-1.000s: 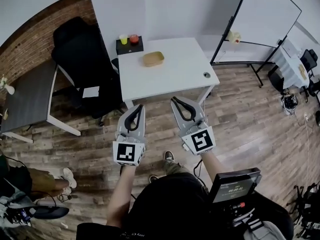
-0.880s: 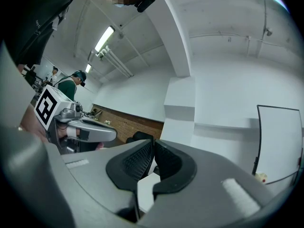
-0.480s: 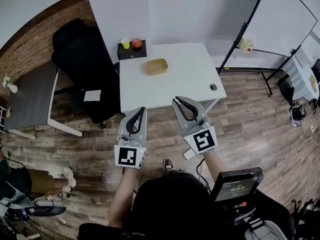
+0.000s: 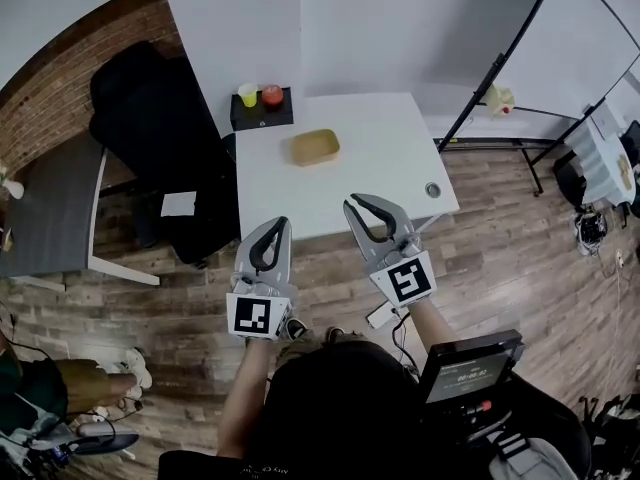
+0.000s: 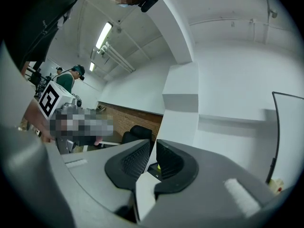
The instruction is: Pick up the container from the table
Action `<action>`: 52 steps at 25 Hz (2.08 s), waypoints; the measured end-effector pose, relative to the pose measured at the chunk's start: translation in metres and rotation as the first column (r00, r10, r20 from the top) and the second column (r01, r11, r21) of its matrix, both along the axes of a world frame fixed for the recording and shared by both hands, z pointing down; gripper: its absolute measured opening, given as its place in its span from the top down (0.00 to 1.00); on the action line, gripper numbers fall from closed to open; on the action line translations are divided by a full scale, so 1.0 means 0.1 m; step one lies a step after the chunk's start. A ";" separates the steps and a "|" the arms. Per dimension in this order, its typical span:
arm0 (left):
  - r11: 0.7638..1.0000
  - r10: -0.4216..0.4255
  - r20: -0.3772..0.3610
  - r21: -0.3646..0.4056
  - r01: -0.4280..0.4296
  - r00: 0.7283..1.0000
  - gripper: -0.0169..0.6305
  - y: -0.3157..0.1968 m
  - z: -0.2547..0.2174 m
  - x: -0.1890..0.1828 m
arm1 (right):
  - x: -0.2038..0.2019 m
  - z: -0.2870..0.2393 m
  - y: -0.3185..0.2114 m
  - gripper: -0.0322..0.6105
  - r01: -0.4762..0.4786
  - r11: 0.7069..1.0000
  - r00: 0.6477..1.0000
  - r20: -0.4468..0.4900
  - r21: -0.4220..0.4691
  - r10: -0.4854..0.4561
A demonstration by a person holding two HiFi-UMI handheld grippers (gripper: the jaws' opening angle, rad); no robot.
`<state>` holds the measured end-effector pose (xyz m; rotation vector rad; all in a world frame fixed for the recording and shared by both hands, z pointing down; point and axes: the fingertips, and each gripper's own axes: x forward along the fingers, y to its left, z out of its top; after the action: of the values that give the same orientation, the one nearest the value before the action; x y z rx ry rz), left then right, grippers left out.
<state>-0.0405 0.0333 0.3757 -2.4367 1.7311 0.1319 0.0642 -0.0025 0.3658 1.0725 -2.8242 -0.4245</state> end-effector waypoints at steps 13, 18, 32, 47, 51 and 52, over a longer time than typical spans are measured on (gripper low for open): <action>0.992 0.031 0.018 -0.127 -0.028 0.999 0.98 -0.80 0.27 -0.14 | -0.24 0.16 -1.16 0.81 0.053 0.999 0.990 -0.131 0.004 -0.052; 0.989 -0.061 0.011 -0.134 0.061 0.998 0.98 -1.24 0.35 -0.33 | -0.44 0.43 -1.74 0.77 0.164 0.986 0.964 -0.214 0.006 -0.159; 0.971 -0.201 0.005 -0.131 0.200 0.980 0.98 -2.13 0.56 -0.60 | -0.90 1.71 -2.66 0.73 0.451 0.881 0.711 -0.540 -0.141 -0.450; 0.935 -0.290 0.030 -0.207 0.290 0.957 0.98 -2.24 0.85 -0.70 | -0.84 2.98 -2.95 0.68 0.507 0.771 0.413 -0.676 -0.386 -0.610; 0.923 -0.311 0.032 -0.229 0.310 0.950 0.98 -2.23 0.90 -0.72 | -0.83 3.22 -3.00 0.68 0.496 0.749 0.347 -0.691 -0.439 -0.635; 0.920 -0.315 0.034 -0.236 0.314 0.948 0.98 -2.23 0.91 -0.72 | -0.83 3.28 -3.01 0.68 0.493 0.744 0.332 -0.693 -0.451 -0.640</action>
<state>-0.1129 -0.1901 0.4671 -2.2629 2.2287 -0.1153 -0.0190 -0.3033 0.6941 -0.2606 -2.1426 -0.5386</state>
